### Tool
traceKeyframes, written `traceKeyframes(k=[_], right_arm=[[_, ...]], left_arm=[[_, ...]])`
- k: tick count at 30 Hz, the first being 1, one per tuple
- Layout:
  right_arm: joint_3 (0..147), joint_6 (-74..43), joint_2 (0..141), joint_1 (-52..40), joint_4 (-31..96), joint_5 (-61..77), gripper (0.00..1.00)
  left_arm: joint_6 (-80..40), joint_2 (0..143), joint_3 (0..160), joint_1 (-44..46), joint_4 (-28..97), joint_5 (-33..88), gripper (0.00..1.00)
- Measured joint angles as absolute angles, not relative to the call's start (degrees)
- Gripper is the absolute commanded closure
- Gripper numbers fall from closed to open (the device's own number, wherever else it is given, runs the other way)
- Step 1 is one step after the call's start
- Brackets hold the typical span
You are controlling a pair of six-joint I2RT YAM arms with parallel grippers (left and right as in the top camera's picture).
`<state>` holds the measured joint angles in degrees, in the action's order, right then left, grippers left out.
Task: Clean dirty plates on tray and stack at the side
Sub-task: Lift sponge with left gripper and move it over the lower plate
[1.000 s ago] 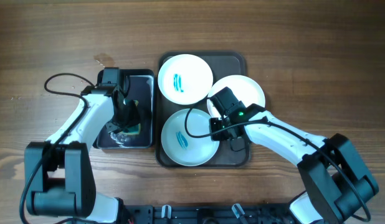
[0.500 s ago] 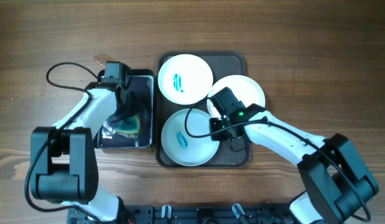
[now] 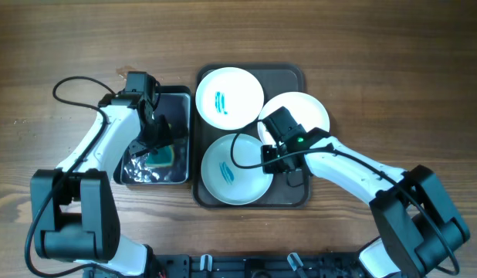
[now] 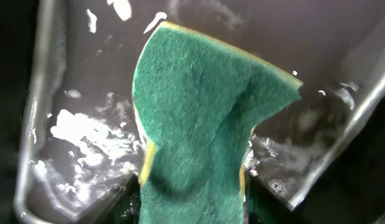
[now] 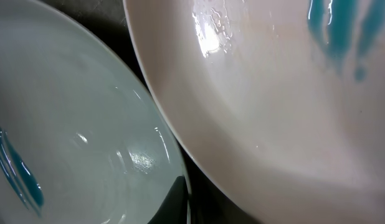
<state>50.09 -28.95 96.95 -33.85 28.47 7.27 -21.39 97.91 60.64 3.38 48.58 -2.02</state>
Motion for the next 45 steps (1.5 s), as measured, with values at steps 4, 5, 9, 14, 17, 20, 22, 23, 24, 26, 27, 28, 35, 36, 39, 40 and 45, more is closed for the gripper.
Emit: traceKeyframes(k=[4,5,9,14,17,20,22,23,24,26,27,28,35,36,39,40,45], right_arm=[[50.11,-28.45,96.95,-32.27,29.19,10.13,0.95],[50.17,-28.42,96.95,-31.92,29.71,11.31,0.95],[50.17,-29.21,96.97,-31.48,30.55,15.94,0.96],[50.17,-34.35,96.97,-31.51,30.13,18.44,0.96],[50.17,-36.01,96.97,-31.51,28.86,18.37,0.96],[50.17,-35.94,96.97,-31.51,27.88,15.99,0.96],[50.17,-35.42,96.97,-31.51,27.81,14.20,0.96],[50.17,-35.16,96.97,-31.51,27.94,13.26,0.95],[50.17,-34.81,96.97,-31.51,28.36,12.10,0.96],[50.17,-34.37,96.97,-31.51,28.86,10.17,0.96],[50.17,-34.17,96.97,-31.51,28.84,9.80,0.96],[50.22,-33.98,96.97,-31.51,28.86,9.56,0.96],[50.39,-33.32,96.97,-31.51,29.10,8.64,0.96],[50.39,-33.32,96.97,-31.51,29.10,8.58,0.96],[50.46,-33.17,96.97,-31.51,29.12,8.47,0.96],[50.46,-33.15,96.97,-31.51,29.12,8.45,0.96],[50.50,-33.12,96.97,-31.51,29.26,8.29,0.96]], left_arm=[[-21.54,97.80,57.21,3.38,43.46,-1.65,0.96],[-21.30,97.43,55.94,3.38,41.69,-1.63,0.96],[-21.50,96.51,54.08,3.38,39.81,-1.63,0.96],[-21.50,95.24,56.40,3.38,49.74,-1.45,0.96],[-21.50,92.44,59.94,3.40,54.96,-1.28,0.96],[-21.50,87.20,63.53,3.40,55.07,-1.17,0.96],[-21.50,85.38,64.16,3.46,55.18,-0.95,0.96],[-21.47,85.06,64.25,3.51,55.46,-0.54,0.96],[-21.50,85.12,64.23,3.73,55.77,0.05,0.96],[-21.47,85.30,64.23,4.58,55.94,1.76,0.96],[-21.50,85.30,64.23,5.37,55.92,2.98,0.96],[-21.50,85.30,64.23,6.31,55.81,4.14,0.96],[-26.13,85.76,64.01,17.45,53.43,9.19,0.96],[-27.90,86.32,63.59,19.22,51.48,9.61,0.96],[-32.08,88.20,60.73,22.37,43.31,12.36,0.96],[-33.61,89.32,59.42,23.77,39.20,13.91,0.96],[-39.99,95.81,57.30,29.61,31.22,17.80,0.96]])
